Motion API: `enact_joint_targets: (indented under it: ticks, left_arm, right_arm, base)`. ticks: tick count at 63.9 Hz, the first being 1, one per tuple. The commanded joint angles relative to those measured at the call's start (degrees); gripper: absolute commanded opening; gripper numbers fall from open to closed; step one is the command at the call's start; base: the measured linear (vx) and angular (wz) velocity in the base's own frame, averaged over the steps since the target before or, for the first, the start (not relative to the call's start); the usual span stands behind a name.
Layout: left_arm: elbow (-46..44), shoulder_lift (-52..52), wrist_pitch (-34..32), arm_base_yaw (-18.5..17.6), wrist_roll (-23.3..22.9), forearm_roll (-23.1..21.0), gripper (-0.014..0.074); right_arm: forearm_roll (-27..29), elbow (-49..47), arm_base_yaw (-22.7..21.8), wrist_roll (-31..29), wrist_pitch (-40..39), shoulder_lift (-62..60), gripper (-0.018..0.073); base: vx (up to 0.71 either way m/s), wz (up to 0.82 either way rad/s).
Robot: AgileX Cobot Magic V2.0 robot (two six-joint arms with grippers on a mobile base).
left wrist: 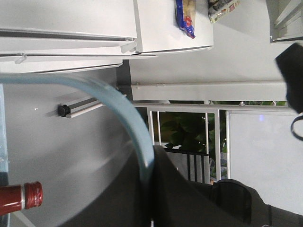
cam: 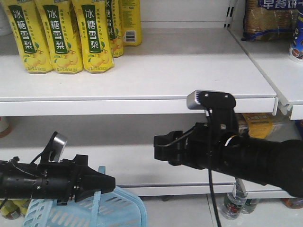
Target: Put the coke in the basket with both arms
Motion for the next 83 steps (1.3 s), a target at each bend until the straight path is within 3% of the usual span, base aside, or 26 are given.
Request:
enact_joint_targets:
  ticks: [1, 24, 48, 56, 63, 83]
  left_arm:
    - [-1.46, -1.98, 5.41, -0.36, -0.11, -5.31, -0.0006]
    - [-1.46, -1.98, 5.41, -0.36, -0.11, -5.31, -0.0006]
    - [-1.46, -1.98, 5.41, -0.36, -0.11, -5.31, -0.0006]
    - [-1.46, -1.98, 5.41, -0.36, -0.11, -5.31, -0.0006]
    - [-1.46, -1.98, 5.41, -0.36, -0.11, -5.31, -0.0006]
    - [-1.46, -1.98, 5.41, -0.36, -0.11, -5.31, -0.0006]
  right_arm:
    - [-1.74, -1.65, -3.33, -4.02, 0.42, -4.14, 0.0362]
    - [-12.49, -1.65, -15.40, -4.40, 6.29, -15.13, 0.0362]
    - [-28.16, -1.65, -31.89, -2.92, 14.90, -23.05, 0.0362]
    - [-30.92, -1.65, -36.58, -2.92, 14.62, -25.44, 0.0362]
    - [-30.73, -1.50, -38.42, -2.92, 12.91, -27.74, 0.0361]
    - [-31.07, -1.45, -38.42, -3.39, 15.40, -33.09, 0.0361]
  base:
    - [0.00, 0.00]
    - [0.00, 0.00]
    - [0.00, 0.00]
    - [0.00, 0.00]
    - [0.00, 0.00]
    - [0.00, 0.00]
